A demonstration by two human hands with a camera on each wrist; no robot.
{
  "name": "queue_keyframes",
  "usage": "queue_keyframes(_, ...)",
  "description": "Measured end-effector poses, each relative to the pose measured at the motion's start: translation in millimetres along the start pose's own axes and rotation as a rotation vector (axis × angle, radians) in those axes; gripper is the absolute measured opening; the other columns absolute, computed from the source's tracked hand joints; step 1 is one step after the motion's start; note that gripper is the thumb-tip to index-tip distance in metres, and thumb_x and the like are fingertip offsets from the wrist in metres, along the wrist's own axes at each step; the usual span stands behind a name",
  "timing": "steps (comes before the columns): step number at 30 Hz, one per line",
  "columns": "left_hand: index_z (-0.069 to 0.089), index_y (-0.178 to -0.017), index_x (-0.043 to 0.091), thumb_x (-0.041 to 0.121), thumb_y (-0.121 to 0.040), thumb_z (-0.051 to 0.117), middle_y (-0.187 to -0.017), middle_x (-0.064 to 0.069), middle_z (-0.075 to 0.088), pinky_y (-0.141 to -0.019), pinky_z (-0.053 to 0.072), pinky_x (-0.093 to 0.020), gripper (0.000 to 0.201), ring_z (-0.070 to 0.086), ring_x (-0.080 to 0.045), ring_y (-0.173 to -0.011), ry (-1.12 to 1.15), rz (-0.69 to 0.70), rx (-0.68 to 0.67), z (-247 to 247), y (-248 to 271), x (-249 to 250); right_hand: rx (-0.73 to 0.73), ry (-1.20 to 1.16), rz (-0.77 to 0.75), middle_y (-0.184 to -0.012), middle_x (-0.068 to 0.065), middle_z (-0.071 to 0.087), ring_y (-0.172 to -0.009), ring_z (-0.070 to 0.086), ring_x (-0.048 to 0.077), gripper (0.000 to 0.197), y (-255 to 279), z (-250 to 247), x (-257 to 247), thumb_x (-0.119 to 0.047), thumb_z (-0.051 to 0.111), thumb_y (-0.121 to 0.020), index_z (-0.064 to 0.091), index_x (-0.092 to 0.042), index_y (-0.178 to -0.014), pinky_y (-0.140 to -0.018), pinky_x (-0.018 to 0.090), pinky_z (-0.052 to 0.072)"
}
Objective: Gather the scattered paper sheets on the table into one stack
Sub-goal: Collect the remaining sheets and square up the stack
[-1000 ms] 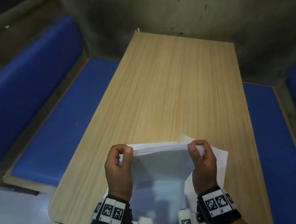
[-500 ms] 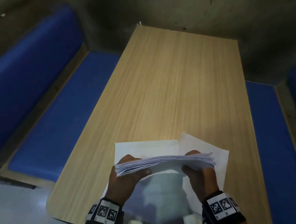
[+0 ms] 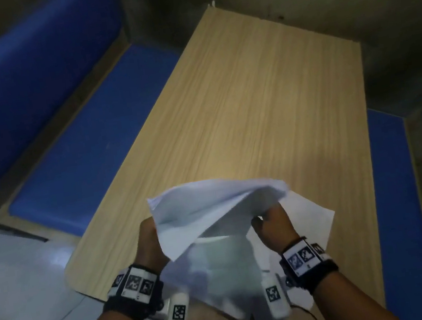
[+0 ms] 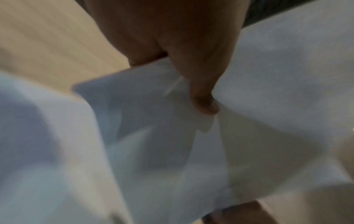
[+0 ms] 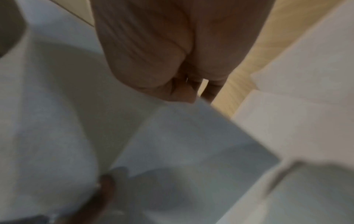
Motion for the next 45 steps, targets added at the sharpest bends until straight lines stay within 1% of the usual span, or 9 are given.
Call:
queue_keyframes(3, 0.071, -0.083, 0.015, 0.007, -0.072, 0.087, -0.064, 0.022, 0.072, -0.058, 0.049, -0.009, 0.021, 0.066, 0.009, -0.064, -0.04, 0.085, 0.212, -32.5, -8.2, 33.3, -0.2, -0.027, 0.064, -0.111, 0.0, 0.061, -0.098, 0.06, 0.014, 0.051, -42.4, 24.2, 4.2, 0.01, 0.052, -0.075, 0.055, -0.023, -0.114, -0.082, 0.027, 0.051)
queue_keyframes(9, 0.064, -0.119, 0.007, 0.013, -0.069, 0.089, -0.105, 0.009, 0.071, -0.074, 0.05, -0.008, 0.056, 0.068, 0.01, -0.083, 0.059, 0.119, 0.398, -95.9, -16.6, 39.1, -0.411, 0.65, -0.003, -0.154, -0.001, 0.034, -0.138, 0.037, 0.024, 0.083, -104.4, 79.9, 20.8, -0.029, 0.075, -0.078, 0.03, -0.025, -0.147, -0.11, 0.045, 0.035)
queue_keyframes(13, 0.061, -0.129, 0.005, 0.024, -0.066, 0.092, -0.116, -0.001, 0.07, -0.091, 0.049, -0.029, 0.073, 0.067, -0.019, -0.104, 0.025, 0.071, 0.461, -126.3, -10.9, 22.8, -0.483, 0.884, -0.007, -0.14, 0.004, 0.046, -0.128, 0.044, 0.029, 0.086, -115.3, 104.4, 26.1, -0.03, 0.079, -0.073, 0.03, -0.024, -0.144, -0.102, 0.05, 0.035)
queue_keyframes(18, 0.055, -0.133, 0.002, 0.03, -0.067, 0.091, -0.122, -0.004, 0.066, -0.093, 0.045, -0.034, 0.08, 0.063, -0.025, -0.109, -0.003, 0.027, 0.5, -142.9, 1.1, 3.7, -0.456, 0.945, -0.015, -0.114, 0.004, 0.061, -0.115, 0.049, 0.029, 0.043, -120.3, 111.8, 31.0, -0.018, 0.07, -0.076, 0.057, -0.019, -0.117, -0.094, 0.047, 0.035)
queue_keyframes(25, 0.062, -0.125, 0.005, 0.025, -0.075, 0.086, -0.115, -0.004, 0.067, -0.093, 0.042, -0.032, 0.059, 0.062, -0.024, -0.105, -0.046, 0.04, 0.48, -135.8, 10.9, 14.0, -0.32, 0.41, 0.178, -0.082, 0.008, 0.062, -0.074, 0.06, 0.027, 0.008, -111.8, 51.7, 23.7, -0.014, 0.064, -0.082, 0.059, -0.01, -0.086, -0.059, 0.03, 0.046)
queue_keyframes(31, 0.064, -0.118, 0.007, 0.016, -0.08, 0.082, -0.111, -0.005, 0.066, -0.089, 0.041, -0.027, 0.043, 0.062, -0.023, -0.104, -0.072, 0.065, 0.469, -129.6, 12.2, 30.7, -0.435, 0.4, 0.257, -0.097, 0.011, 0.071, -0.089, 0.066, 0.029, 0.029, -55.6, 20.9, 44.0, -0.022, 0.076, -0.077, 0.066, -0.01, -0.101, -0.076, 0.038, 0.054)
queue_keyframes(35, 0.056, -0.121, -0.003, 0.028, -0.08, 0.082, -0.112, -0.012, 0.063, -0.091, 0.043, -0.034, 0.057, 0.059, -0.023, -0.104, -0.091, 0.028, 0.493, -132.5, 11.6, 30.1, -0.559, 0.417, 0.297, -0.13, 0.01, 0.062, -0.117, 0.059, 0.03, 0.055, -13.8, 52.7, 55.3, -0.021, 0.072, -0.083, 0.052, -0.021, -0.135, -0.092, 0.035, 0.049)
queue_keyframes(40, 0.057, -0.124, -0.009, 0.044, -0.069, 0.086, -0.116, -0.014, 0.067, -0.099, 0.048, -0.048, 0.082, 0.065, -0.033, -0.108, -0.114, 0.034, 0.513, -139.3, 16.0, 30.4, -0.545, 0.443, 0.151, -0.131, 0.006, 0.059, -0.115, 0.059, 0.029, 0.054, -2.0, 90.1, 53.9, -0.008, 0.061, -0.088, 0.048, -0.026, -0.137, -0.098, 0.04, 0.047)
queue_keyframes(45, 0.051, -0.128, -0.008, 0.071, -0.05, 0.084, -0.121, -0.019, 0.067, -0.089, 0.051, -0.05, 0.116, 0.065, -0.034, -0.106, -0.179, -0.055, 0.572, -154.9, 23.7, 15.0, -0.388, 0.778, 0.026, -0.135, 0.009, 0.041, -0.118, 0.047, 0.031, 0.07, -15.1, 94.3, 47.8, -0.026, 0.075, -0.079, 0.038, -0.02, -0.137, -0.093, 0.045, 0.045)
Point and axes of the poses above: each hand's wrist, its own y-axis away from the middle knuckle, its own z-axis out of the palm, x = y × z, the point moved 6 cm from there along -y, towards the middle knuckle
